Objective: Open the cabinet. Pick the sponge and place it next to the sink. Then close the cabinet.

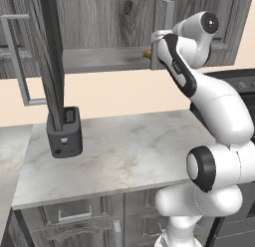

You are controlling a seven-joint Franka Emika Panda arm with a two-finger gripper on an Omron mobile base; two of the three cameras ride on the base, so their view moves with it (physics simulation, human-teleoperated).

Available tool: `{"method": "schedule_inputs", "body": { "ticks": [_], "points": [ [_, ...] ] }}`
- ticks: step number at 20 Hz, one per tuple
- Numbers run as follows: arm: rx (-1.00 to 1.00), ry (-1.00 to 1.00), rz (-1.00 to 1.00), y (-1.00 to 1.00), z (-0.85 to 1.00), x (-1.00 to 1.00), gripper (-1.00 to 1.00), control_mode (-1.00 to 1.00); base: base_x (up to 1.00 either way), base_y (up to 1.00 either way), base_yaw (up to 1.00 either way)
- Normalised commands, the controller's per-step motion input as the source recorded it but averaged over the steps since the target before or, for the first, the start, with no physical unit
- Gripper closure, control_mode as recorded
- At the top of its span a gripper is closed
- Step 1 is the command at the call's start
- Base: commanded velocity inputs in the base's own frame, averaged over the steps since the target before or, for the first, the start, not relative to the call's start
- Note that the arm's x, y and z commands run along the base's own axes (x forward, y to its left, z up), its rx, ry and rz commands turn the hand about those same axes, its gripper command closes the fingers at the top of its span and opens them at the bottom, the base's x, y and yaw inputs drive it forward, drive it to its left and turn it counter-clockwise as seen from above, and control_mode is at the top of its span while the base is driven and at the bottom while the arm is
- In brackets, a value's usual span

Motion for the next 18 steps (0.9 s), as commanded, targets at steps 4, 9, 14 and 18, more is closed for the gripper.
{"method": "schedule_inputs", "body": {
  "ticks": [4, 9, 14, 18],
  "points": [
    [0.00, -0.05, 0.00, 0.08, -0.27, 0.23, -1.00, -1.00, 0.00, 0.00, 0.00],
    [0.00, 0.00, 0.00, 0.03, 0.00, 0.00, 1.00, -1.00, 0.00, 0.00, 0.00],
    [0.00, 0.00, 0.00, 0.00, 0.00, 0.00, 1.00, -1.00, 0.00, 0.00, 0.00],
    [0.00, 0.00, 0.00, -0.14, 0.00, 0.00, 1.00, -1.00, 0.00, 0.00, 0.00]
  ]
}}
